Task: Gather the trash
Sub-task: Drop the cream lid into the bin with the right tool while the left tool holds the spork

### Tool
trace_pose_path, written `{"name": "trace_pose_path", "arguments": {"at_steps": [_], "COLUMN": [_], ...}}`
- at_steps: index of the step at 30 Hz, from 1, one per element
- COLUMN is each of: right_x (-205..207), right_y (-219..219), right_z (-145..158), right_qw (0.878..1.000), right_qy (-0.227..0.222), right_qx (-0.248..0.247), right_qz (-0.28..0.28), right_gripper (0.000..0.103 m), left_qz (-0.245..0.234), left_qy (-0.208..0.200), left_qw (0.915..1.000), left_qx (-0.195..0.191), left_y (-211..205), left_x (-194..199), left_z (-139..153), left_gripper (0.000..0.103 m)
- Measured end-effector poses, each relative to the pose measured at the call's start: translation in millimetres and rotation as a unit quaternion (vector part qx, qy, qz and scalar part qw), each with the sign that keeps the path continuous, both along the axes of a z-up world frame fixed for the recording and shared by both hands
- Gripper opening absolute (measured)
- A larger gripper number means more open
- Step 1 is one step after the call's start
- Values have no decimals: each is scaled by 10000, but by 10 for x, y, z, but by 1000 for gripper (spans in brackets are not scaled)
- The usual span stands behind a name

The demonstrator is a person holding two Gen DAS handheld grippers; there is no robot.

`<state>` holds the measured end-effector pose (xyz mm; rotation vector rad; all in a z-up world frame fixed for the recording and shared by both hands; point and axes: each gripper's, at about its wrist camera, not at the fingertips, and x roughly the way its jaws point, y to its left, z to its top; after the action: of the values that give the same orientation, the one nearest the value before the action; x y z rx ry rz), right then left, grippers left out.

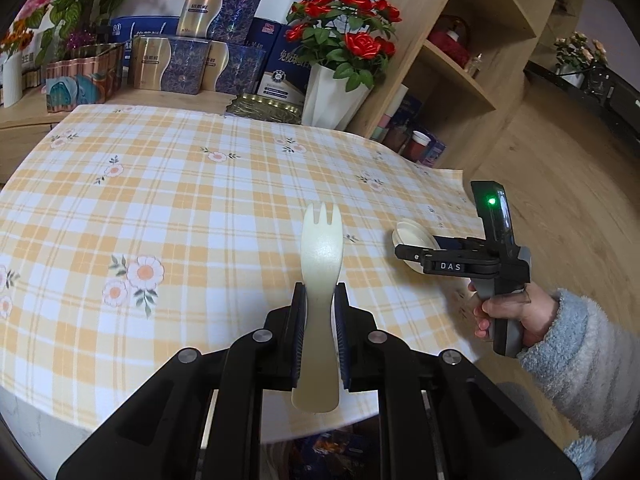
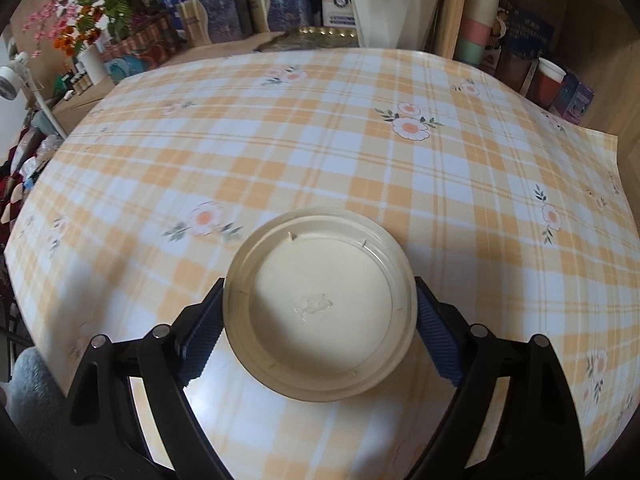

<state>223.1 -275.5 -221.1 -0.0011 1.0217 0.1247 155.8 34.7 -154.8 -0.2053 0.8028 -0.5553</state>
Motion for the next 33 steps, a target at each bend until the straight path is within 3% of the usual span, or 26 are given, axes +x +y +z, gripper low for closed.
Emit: {"name": "trace_pose_path", "arguments": {"at_steps": [9,16,23,29,33], "right_x": [-857,-1559,-2038,-2156,-2150], "right_y": [150,251,446,663,781], "right_z": [308,282,13,-366,-581], "right_qw": [9990,9974,9960,9964,9958], "right_qy": [-290,-324,-155,246,417], "right_qx": [318,642,873,788,741], "right_qz": [98,33,54,213,324], "right_gripper": [86,86,87,87,87], "left_qz": [-215,-439,-623,-687,-659], "left_qy": [-95,-119,-144,-178,13], "left_qw": [9996,9989,9980,9975,9976], "left_qx": [-128,-64,4,-59,-194], "left_y": [-30,-85,-123,-117,-90], "left_x": [-517,-931,-1175,-1227,-1201], "left_z": [118,93,-51,-225,-375], "left_gripper": [14,14,14,14,14]}}
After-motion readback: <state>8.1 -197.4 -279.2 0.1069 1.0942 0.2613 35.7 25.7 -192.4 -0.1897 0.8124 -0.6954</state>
